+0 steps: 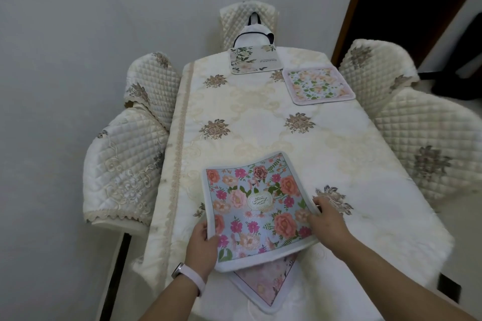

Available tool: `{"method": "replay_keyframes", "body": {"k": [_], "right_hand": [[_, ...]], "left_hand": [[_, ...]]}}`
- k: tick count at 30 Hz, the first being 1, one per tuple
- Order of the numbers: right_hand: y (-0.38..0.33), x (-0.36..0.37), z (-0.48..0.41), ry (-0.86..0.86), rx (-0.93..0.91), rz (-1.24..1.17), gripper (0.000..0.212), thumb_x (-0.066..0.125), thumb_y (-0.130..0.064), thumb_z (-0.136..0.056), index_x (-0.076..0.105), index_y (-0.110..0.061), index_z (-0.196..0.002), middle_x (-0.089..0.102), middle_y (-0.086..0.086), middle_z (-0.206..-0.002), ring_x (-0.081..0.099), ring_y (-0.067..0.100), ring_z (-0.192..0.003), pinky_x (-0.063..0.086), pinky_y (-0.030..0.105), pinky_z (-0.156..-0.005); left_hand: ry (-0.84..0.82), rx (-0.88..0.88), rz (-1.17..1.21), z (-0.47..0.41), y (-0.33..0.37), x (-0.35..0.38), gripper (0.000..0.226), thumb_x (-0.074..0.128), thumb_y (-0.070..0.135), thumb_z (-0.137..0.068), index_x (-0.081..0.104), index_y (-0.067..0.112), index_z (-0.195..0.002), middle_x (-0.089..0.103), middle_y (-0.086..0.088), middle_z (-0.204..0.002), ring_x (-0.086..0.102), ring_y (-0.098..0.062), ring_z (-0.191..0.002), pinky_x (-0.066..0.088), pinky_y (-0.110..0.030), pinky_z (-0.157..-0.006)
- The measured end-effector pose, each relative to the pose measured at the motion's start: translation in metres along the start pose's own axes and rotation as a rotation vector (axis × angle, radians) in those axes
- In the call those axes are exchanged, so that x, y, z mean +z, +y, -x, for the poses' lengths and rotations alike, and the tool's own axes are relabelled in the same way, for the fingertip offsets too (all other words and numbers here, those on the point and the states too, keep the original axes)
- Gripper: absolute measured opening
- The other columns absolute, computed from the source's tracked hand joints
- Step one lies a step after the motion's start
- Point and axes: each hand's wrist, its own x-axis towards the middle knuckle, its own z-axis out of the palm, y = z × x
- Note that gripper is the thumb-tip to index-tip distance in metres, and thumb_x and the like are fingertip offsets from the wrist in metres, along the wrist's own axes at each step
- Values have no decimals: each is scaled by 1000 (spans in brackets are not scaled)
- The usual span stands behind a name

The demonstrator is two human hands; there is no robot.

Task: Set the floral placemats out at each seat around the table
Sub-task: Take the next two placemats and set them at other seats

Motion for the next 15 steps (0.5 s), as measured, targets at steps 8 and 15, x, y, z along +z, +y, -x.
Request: {"method": "replay_keyframes", "body": {"k": [8,15], "right_hand": [[9,-9,72,190,38,-56,15,57,-15,-92,56,-27,-100,66,-2,-95,65,18,-83,51,32,-61],[31,-31,139,382,42,-112,6,60,-18,-93,56,-22,-96,67,0,-90,66,19,-80,55,37,-65]], "left_hand": [[-162,156,-6,20,0,-6,26,57,6,-93,63,26,-108,73,0,-96,70,-24,-87,60,-47,-74],[-290,182,-44,43,-4,21,29,56,2,-91,62,27,-103,72,0,-101,70,-21,-90,60,-45,-75]]}}
